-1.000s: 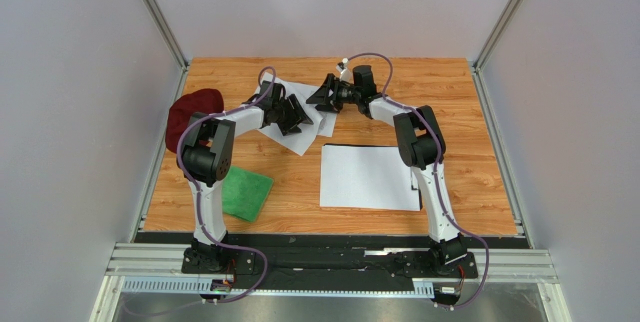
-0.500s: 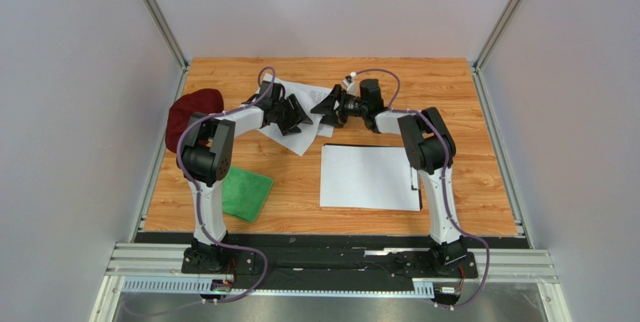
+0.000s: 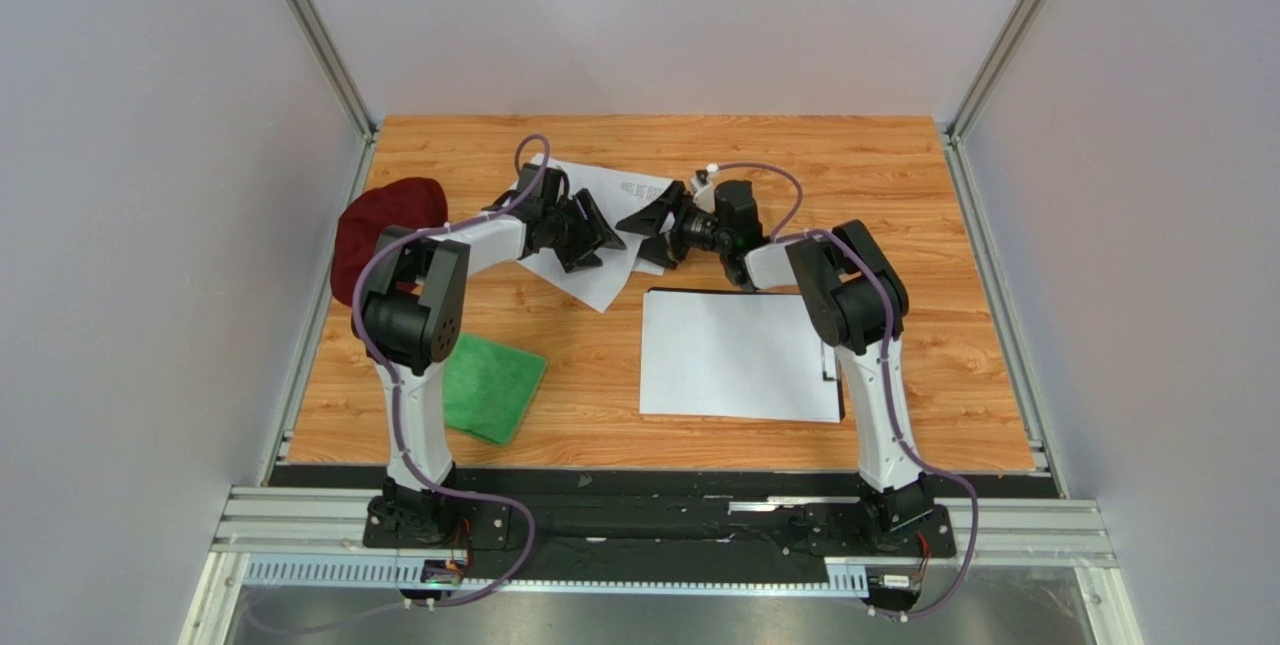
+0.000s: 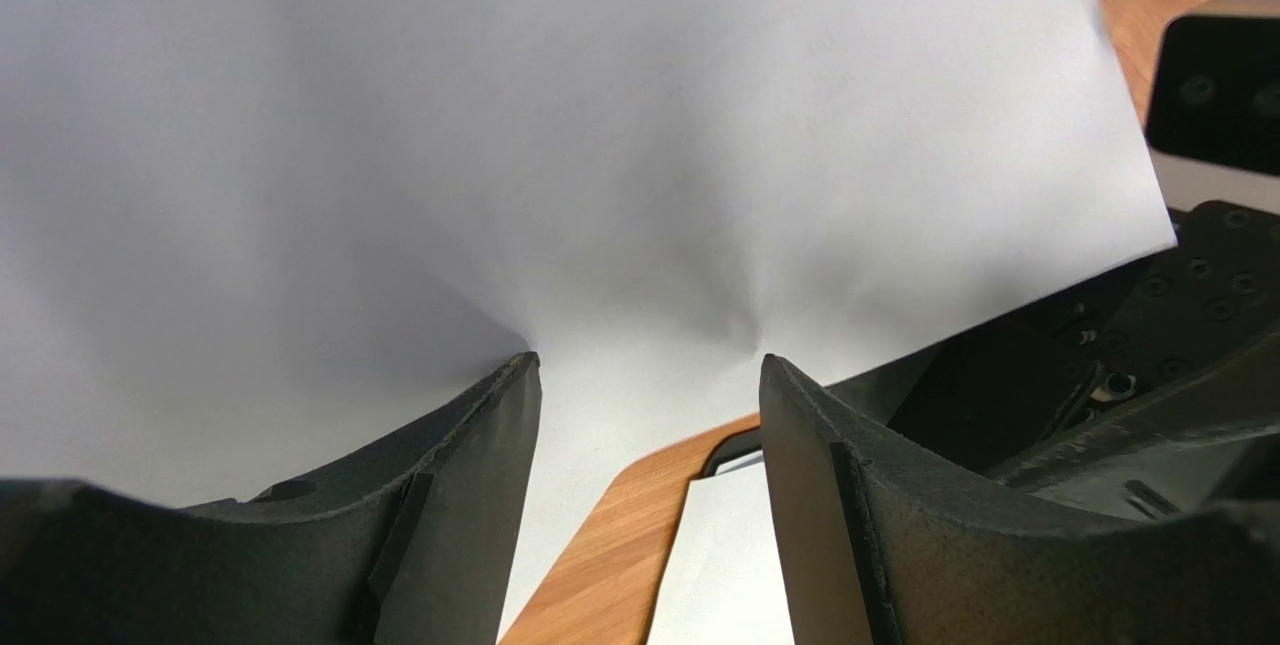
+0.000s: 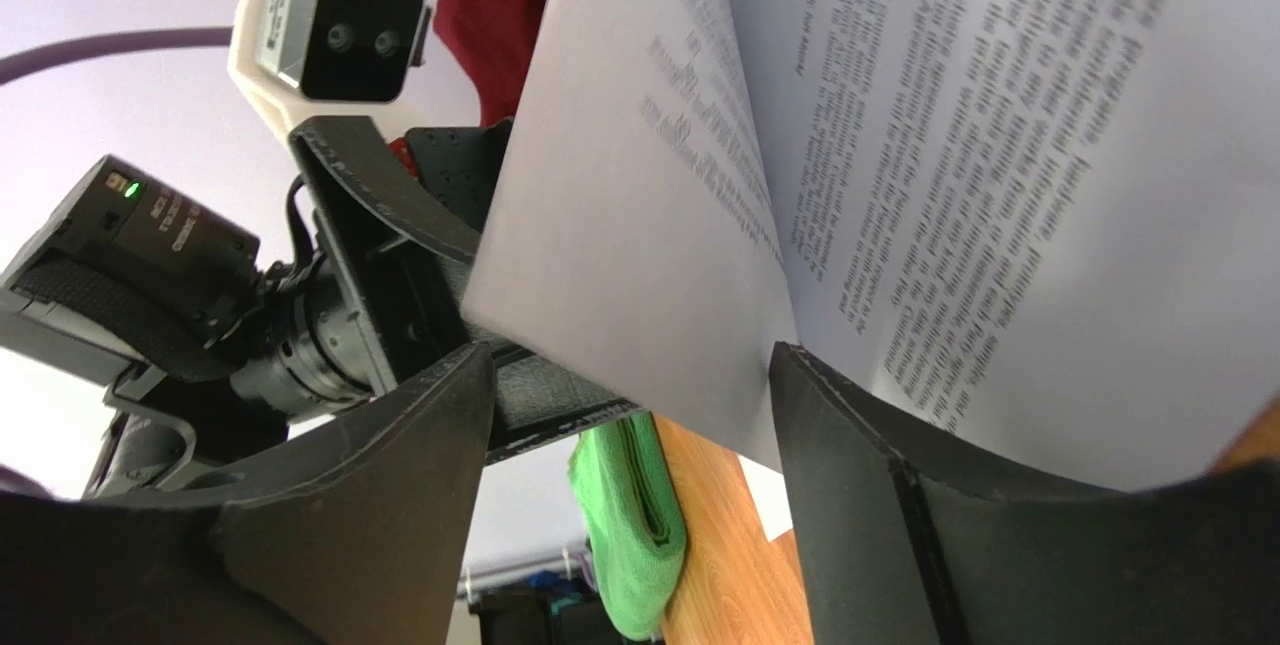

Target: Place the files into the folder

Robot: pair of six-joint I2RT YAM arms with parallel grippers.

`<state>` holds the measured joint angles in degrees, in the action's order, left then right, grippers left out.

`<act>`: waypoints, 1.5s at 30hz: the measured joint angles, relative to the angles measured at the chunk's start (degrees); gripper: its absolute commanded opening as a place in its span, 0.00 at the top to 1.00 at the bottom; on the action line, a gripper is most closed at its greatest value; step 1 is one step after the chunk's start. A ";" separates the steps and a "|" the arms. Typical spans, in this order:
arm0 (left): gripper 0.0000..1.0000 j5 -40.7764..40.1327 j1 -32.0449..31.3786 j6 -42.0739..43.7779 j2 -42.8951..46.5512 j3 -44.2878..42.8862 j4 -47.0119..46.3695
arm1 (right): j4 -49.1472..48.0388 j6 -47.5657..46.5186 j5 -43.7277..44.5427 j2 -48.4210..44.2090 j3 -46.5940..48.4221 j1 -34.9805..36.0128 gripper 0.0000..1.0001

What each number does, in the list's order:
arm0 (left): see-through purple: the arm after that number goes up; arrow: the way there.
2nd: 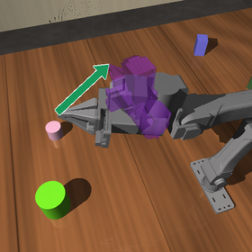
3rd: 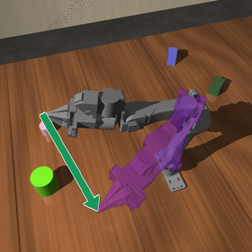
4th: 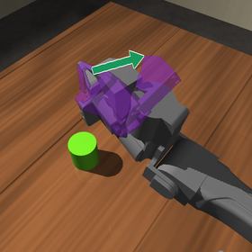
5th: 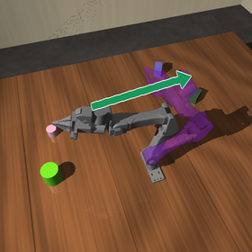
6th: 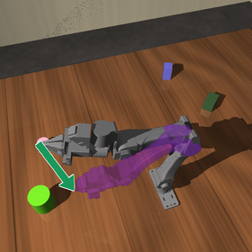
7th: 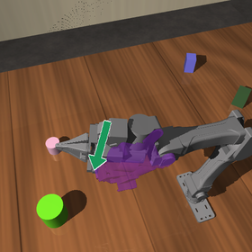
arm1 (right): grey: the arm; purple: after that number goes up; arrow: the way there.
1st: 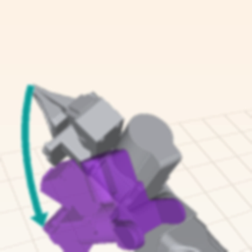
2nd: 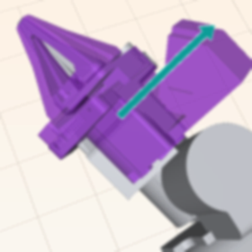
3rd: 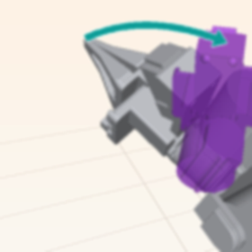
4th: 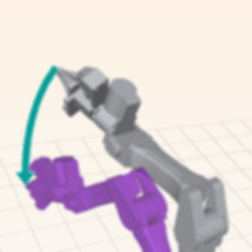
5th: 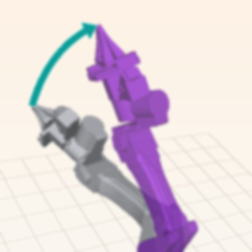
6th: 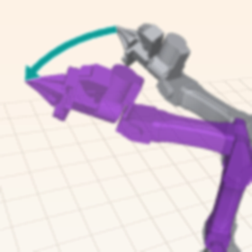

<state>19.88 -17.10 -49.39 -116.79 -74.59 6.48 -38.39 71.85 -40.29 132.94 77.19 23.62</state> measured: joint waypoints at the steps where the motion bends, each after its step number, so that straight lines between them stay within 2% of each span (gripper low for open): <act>1: 0.34 0.02 0.00 0.00 0.02 0.07 -0.15 | -0.55 0.68 1.03 -0.33 -1.09 0.22 0.33; 2: 0.34 0.04 0.02 -0.02 0.02 0.11 -0.20 | -0.76 0.94 1.64 -0.63 -1.79 0.35 0.34; 5: 0.34 0.22 0.07 -0.02 0.09 0.31 -0.48 | -0.83 0.87 3.85 -1.36 -2.91 0.83 0.48; 6: 0.34 0.24 0.07 0.00 0.11 0.33 -0.52 | -0.87 0.37 4.42 -1.40 -2.89 1.01 0.58; 8: 0.31 0.17 0.07 0.02 0.24 0.50 -0.61 | -0.33 -0.90 5.01 -1.46 -2.49 1.14 0.63; 12: 0.25 -0.52 0.07 0.37 2.25 2.45 -0.55 | 3.61 -4.46 6.03 -1.46 0.17 1.60 0.84; 15: 0.23 -1.51 0.11 0.87 5.14 4.90 0.74 | 7.76 -7.76 6.71 -1.46 3.74 1.86 0.96; 17: 0.22 -2.05 0.11 1.09 7.39 6.08 1.90 | 9.64 -9.60 6.88 -1.46 5.84 2.01 1.00; 23: 0.21 -3.15 0.17 2.45 18.95 8.39 5.51 | 16.44 -15.41 7.52 -1.49 9.57 3.06 1.00; 27: 0.20 -3.23 0.28 3.74 28.33 9.77 7.48 | 21.84 -17.29 7.67 -4.02 8.61 4.52 1.00; 30: 0.20 -2.99 0.28 5.16 34.80 10.16 9.99 | 25.73 -17.27 7.26 -11.02 3.45 5.25 1.00; 34: 0.20 -1.09 0.33 7.98 41.35 10.19 12.72 | 31.78 -18.53 3.74 -26.73 -7.26 4.37 1.00; 37: 0.20 1.53 0.20 9.99 42.91 10.19 13.84 | 39.71 -24.09 0.98 -37.90 -14.01 -0.33 1.00; 40: 0.20 3.63 -0.94 11.78 41.72 10.19 15.04 | 48.87 -32.17 0.81 -44.54 -18.95 -6.64 1.00; 43: 0.21 4.96 -3.23 12.63 38.40 10.19 15.26 | 59.84 -41.38 2.03 -46.01 -21.44 -12.26 1.00; 45: 0.22 5.55 -5.62 12.74 35.52 10.19 15.15 | 67.01 -47.67 4.22 -44.85 -21.42 -13.49 1.00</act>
<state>25.43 -22.72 -36.64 -81.28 -64.40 21.63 28.62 24.18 -36.07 88.09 55.77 10.13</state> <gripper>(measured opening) 0.794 0.005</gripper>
